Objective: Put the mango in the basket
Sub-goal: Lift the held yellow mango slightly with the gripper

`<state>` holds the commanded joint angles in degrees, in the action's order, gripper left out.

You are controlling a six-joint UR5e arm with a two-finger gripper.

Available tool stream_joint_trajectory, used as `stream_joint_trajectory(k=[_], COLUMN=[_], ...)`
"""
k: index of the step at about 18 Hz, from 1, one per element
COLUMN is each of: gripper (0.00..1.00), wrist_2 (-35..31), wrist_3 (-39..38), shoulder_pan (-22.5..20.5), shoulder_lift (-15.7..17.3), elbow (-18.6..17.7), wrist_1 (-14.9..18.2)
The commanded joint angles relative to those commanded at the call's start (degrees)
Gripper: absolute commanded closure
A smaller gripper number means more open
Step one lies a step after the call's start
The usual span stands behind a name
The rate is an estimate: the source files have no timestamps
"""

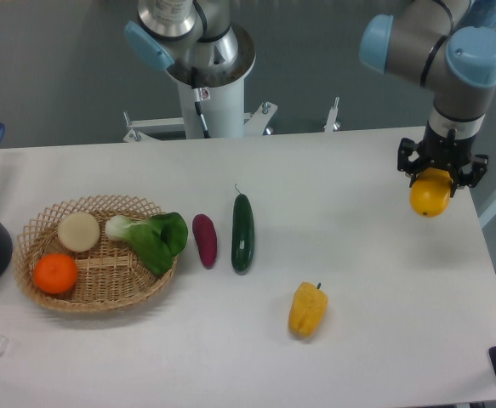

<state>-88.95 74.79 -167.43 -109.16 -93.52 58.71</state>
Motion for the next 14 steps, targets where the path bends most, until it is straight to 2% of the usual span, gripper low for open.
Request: stream_joint_trajectory(k=[14], gripper=[0.96], wrist_2=[1.67], wrist_3=[-2.19], shoulder_pan=[1.05], shoulder_lift=[0.61], elbow=[0.70], wrist_1=[0.18])
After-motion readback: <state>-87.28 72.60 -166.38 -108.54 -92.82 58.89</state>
